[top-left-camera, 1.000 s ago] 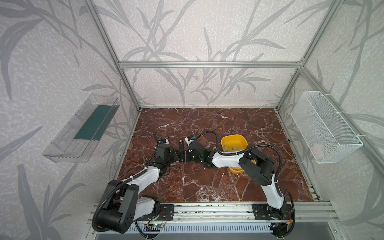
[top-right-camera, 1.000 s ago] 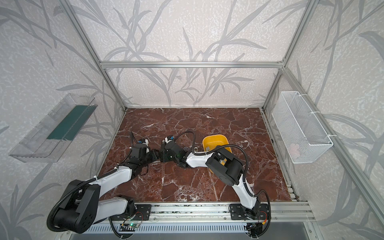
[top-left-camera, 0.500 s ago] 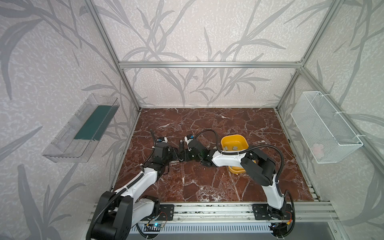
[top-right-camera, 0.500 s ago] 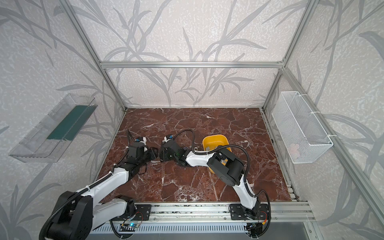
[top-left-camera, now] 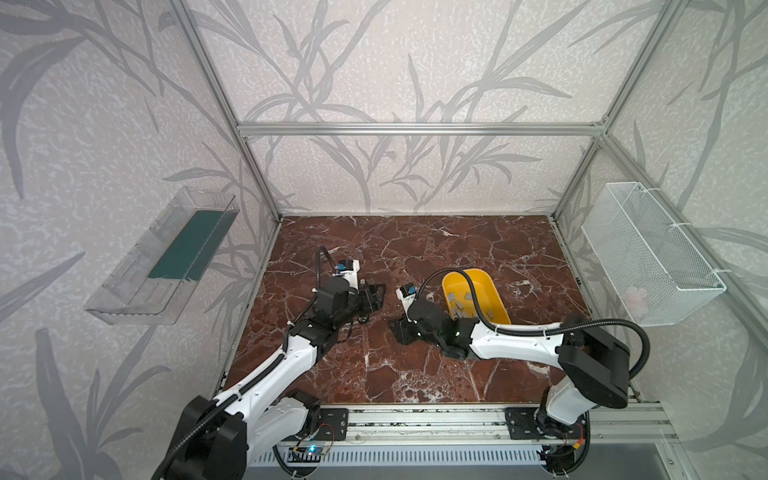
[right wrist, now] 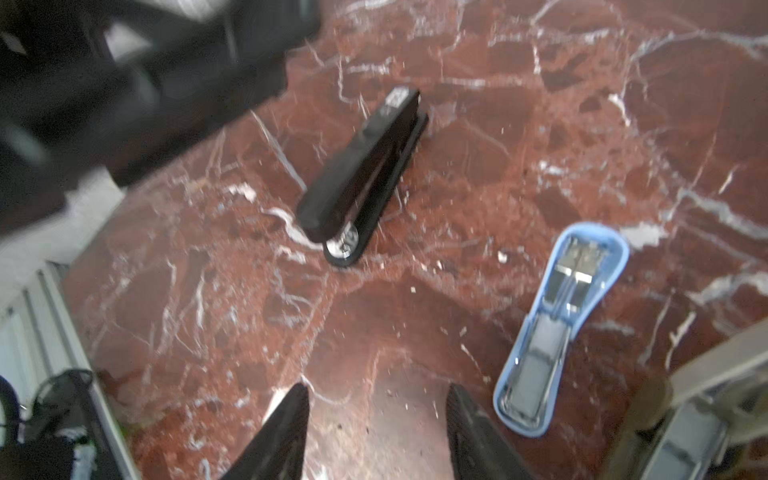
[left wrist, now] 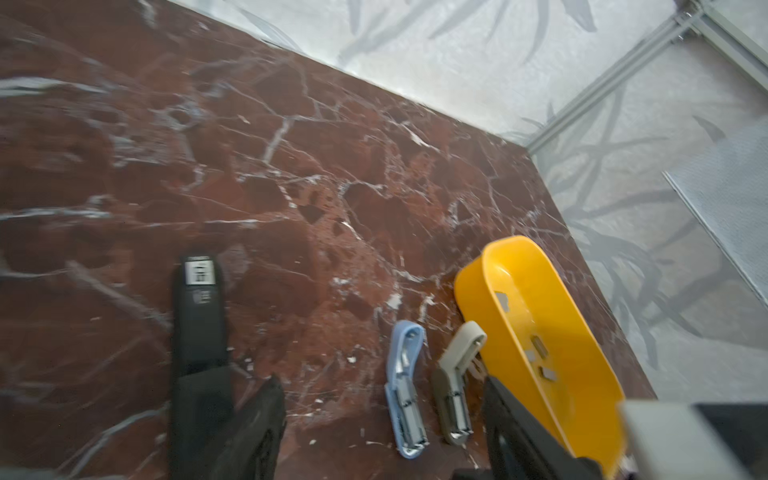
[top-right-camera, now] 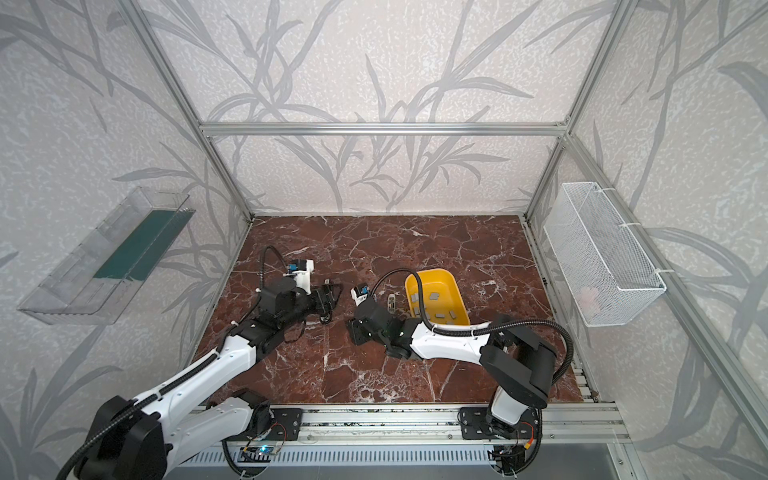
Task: Load the staples into the stapler
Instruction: 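Release the black stapler and move the right gripper over the light-blue stapler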
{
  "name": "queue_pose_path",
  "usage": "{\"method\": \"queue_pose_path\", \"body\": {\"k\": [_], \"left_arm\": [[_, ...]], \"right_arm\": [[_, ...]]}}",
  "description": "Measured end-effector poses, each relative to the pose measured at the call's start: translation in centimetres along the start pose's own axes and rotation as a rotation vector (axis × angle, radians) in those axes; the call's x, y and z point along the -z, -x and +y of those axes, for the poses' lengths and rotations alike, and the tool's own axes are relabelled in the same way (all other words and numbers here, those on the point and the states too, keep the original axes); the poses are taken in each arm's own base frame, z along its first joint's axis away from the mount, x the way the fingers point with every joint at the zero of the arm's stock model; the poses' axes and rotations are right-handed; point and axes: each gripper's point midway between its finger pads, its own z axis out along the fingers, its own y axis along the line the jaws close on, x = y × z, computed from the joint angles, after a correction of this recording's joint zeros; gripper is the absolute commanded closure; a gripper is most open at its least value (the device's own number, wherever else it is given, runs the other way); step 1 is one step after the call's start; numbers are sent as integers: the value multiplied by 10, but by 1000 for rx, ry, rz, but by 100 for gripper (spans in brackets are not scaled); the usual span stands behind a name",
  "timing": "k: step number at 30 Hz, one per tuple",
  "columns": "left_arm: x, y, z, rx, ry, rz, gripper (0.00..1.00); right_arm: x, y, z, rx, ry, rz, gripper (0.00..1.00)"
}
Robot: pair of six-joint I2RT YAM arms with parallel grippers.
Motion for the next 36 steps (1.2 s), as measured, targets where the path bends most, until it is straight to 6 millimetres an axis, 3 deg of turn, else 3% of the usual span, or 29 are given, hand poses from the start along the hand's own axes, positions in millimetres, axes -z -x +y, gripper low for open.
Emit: {"method": "queue_pose_path", "body": {"k": [4,8,16,21,31,36], "left_arm": [[-14,-9,-5,-11,-19,39,25],[-20,-17,-3,-14,-14,68,25],[-18,-10,-7,-28,-26,48,25],[-18,-9,-8,-28,-29,45,25],[-22,-12,-6,-26,-22,57,25],[-26,-10,-6,-25,-21,61,25]], "right_arm": [[-3,-31,-14,19,-54,64,45],[-8,-36,-24,16,-95,68,45],[-20,-57,-50,41,-225,120,41],[-26,-53,-57,53,-274,104,41],[-41,-40,-61,79,-335,60,53],[-43,-37,-64,79,-352,47,50]]}}
